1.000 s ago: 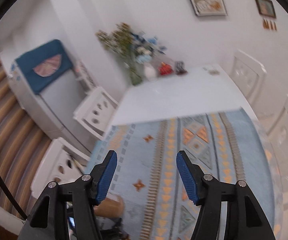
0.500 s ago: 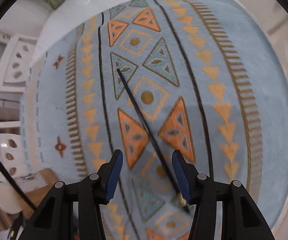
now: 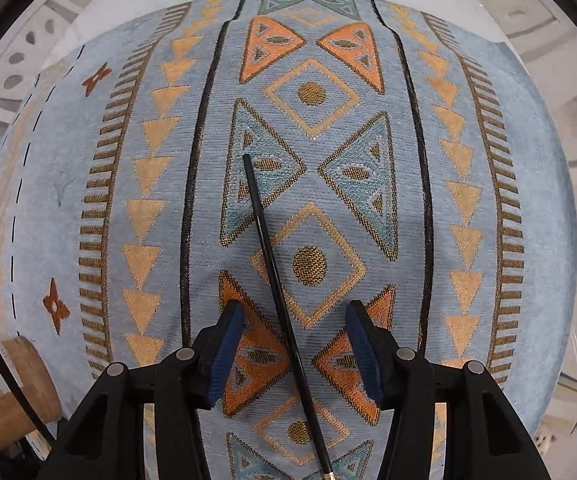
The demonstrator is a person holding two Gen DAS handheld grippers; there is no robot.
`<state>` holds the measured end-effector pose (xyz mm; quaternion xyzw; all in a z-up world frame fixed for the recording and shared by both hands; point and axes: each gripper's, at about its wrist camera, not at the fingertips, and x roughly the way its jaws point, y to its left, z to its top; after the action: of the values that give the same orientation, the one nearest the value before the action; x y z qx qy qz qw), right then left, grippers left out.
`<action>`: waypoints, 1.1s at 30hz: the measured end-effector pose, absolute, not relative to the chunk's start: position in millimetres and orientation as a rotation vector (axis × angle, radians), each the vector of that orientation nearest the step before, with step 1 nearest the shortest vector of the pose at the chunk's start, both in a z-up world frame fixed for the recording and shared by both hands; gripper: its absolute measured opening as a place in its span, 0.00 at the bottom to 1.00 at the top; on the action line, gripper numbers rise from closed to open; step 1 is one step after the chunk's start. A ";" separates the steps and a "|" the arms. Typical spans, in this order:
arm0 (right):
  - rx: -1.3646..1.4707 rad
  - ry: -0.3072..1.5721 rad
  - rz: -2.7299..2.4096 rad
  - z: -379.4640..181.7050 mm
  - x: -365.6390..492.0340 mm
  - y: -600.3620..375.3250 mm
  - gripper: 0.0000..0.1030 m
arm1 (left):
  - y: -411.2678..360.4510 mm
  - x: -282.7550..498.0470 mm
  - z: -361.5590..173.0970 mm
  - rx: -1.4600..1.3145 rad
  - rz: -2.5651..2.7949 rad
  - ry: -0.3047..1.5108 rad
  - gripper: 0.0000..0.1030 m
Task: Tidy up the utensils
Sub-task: 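Grasp the black chopstick with the right tool, then lift the chopstick upright with the right tool above the wooden cup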
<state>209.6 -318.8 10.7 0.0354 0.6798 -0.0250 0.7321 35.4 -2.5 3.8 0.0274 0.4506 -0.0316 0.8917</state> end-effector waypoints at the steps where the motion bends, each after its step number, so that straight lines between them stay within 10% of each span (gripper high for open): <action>1: 0.079 1.491 -0.054 10.4 208.5 -317.8 0.49 | -2.2 35.6 4.0 0.057 -0.066 0.935 1.00; 7: 0.058 1.463 -0.055 17.8 192.2 -298.2 0.40 | -2.6 35.4 3.8 0.057 -0.065 0.935 1.00; 12: 0.019 1.475 -0.020 24.6 180.5 -276.3 0.07 | -2.6 35.5 3.8 0.057 -0.066 0.935 1.00; 33: 0.238 0.920 0.106 173.4 -3.2 -262.0 0.05 | -2.9 35.8 4.0 0.057 -0.065 0.935 1.00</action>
<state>-3.2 -262.0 173.4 0.1143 0.4429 0.0508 0.8878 35.8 -2.9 4.0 0.0274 0.4507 -0.0311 0.8917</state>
